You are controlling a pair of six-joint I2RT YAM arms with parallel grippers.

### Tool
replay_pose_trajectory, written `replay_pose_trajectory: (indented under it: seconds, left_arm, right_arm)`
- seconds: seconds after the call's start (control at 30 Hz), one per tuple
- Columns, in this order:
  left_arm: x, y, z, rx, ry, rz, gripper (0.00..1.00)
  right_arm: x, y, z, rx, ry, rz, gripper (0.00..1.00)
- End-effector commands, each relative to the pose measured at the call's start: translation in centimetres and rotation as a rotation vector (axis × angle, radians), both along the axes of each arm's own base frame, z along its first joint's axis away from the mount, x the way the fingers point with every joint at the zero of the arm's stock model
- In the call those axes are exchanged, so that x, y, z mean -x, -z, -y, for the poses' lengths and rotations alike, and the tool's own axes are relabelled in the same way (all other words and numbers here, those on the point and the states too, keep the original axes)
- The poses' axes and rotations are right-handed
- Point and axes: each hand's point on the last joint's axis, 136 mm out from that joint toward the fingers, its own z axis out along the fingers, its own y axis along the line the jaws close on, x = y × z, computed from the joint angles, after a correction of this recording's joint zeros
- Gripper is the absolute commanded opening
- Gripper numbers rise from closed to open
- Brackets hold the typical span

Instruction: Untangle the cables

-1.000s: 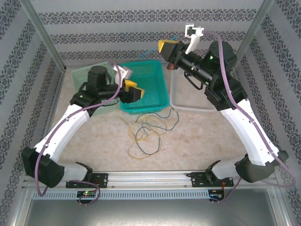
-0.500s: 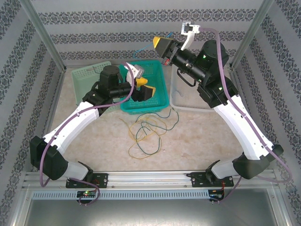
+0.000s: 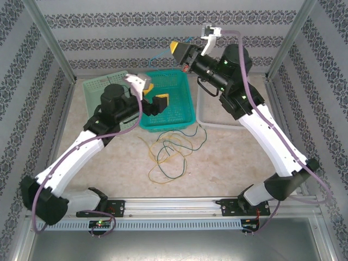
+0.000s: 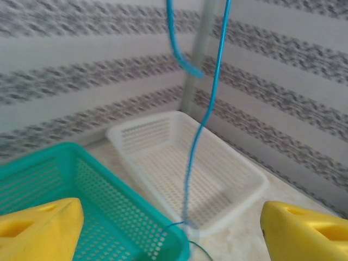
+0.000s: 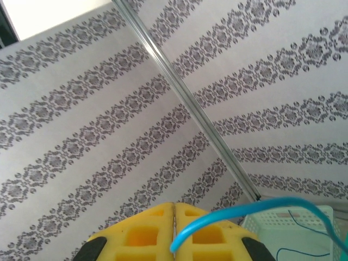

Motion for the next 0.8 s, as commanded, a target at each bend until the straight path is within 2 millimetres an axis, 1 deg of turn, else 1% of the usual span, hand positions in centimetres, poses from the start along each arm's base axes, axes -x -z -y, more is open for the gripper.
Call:
replay_pose_trajectory:
  seconds: [0.0,0.03,0.07,0.1,0.2,0.23,0.3,0.4,0.5,0.6,0.63,0.73,0.77]
  left_arm:
    - [0.4,-3.0,-5.0,-0.001,-0.237,0.136,0.92]
    - [0.5,-3.1,-6.2,-0.008,-0.286,0.141,0.94]
    - [0.7,-3.1,-7.7,-0.016,-0.347,0.137,0.94]
    - [0.8,-3.3,-9.3,-0.019,-0.419,0.128,0.97]
    - [1.2,-3.0,-14.0,-0.033,-0.603,0.081,0.99]
    - [1.4,-2.8,-15.3,-0.031,-0.643,0.066,1.00]
    - [1.9,-2.2,-18.1,-0.011,-0.728,0.027,1.00]
    - [2.9,-0.3,-22.2,0.011,-0.877,-0.055,1.00]
    - [3.8,1.6,-25.1,0.026,-0.990,-0.119,1.00]
    - [4.6,2.8,-26.9,0.055,-1.061,-0.154,1.00]
    - [4.7,3.2,-27.3,0.063,-1.078,-0.162,1.00]
    - [4.8,4.0,-28.2,0.083,-1.102,-0.183,1.00]
    - [4.7,4.3,-28.3,0.084,-1.107,-0.192,1.00]
  right_arm:
    - [-1.2,0.9,-2.7,-0.005,-0.058,-0.020,0.00]
    - [-1.7,1.1,-3.4,-0.012,-0.071,-0.026,0.00]
    - [-2.5,1.8,-4.5,-0.017,-0.092,-0.040,0.00]
    - [-3.1,2.1,-5.6,-0.032,-0.119,-0.050,0.00]
    - [-4.6,2.6,-9.0,-0.091,-0.232,-0.068,0.00]
    - [-4.8,2.5,-10.1,-0.109,-0.271,-0.064,0.00]
    - [-5.4,2.4,-12.0,-0.128,-0.329,-0.061,0.00]
    - [-6.3,2.9,-14.8,-0.164,-0.409,-0.078,0.00]
    - [-6.5,2.9,-16.7,-0.203,-0.475,-0.089,0.00]
    - [-7.4,3.9,-17.8,-0.234,-0.489,-0.121,0.00]
    - [-7.8,4.5,-18.1,-0.245,-0.489,-0.136,0.00]
    - [-9.3,7.0,-19.1,-0.259,-0.481,-0.189,0.00]
    - [-9.8,8.2,-19.6,-0.265,-0.480,-0.213,0.00]
